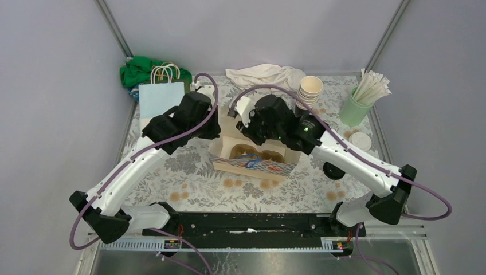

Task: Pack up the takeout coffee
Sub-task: Place the takeout bag at the center of the board.

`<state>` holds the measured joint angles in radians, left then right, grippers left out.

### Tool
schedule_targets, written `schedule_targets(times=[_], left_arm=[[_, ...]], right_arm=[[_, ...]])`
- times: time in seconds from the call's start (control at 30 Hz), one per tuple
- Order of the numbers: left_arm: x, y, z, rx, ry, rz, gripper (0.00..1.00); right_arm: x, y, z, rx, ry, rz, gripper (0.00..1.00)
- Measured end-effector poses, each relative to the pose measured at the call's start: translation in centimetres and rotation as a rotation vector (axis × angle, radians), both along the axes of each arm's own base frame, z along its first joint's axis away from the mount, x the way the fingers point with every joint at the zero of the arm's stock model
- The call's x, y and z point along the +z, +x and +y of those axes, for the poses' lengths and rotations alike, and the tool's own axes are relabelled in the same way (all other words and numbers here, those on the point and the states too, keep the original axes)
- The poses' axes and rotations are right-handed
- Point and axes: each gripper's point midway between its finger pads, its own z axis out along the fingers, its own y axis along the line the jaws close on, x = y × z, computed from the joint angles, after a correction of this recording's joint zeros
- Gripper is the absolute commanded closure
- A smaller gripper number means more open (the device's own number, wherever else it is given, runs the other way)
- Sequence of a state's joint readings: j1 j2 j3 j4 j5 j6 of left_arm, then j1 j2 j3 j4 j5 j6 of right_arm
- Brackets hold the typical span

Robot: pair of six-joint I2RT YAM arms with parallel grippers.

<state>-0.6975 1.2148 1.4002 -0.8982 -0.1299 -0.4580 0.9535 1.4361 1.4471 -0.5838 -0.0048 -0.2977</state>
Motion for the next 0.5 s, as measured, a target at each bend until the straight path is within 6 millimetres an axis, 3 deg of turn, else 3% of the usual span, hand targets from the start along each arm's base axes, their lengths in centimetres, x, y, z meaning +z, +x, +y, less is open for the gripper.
schedule_targets(times=[0.07, 0.17, 0.3, 0.5], left_arm=[[-0.1, 0.5, 0.9, 0.039, 0.009, 0.002, 1.00], [-0.4, 1.7, 3.1, 0.125, 0.022, 0.011, 1.00], [-0.4, 3.3, 6.0, 0.232, 0.030, 0.012, 1.00], [-0.6, 5.1, 9.6, 0.342, 0.050, 0.011, 1.00]], right_arm=[[3.3, 0.5, 0.7, -0.009, 0.068, -0.038, 0.59], [6.6, 1.0, 1.0, -0.042, 0.146, -0.076, 0.56], [7.8, 1.5, 0.2, -0.114, 0.196, -0.068, 0.54], [8.3, 4.1, -2.6, -0.295, 0.234, -0.055, 0.44]])
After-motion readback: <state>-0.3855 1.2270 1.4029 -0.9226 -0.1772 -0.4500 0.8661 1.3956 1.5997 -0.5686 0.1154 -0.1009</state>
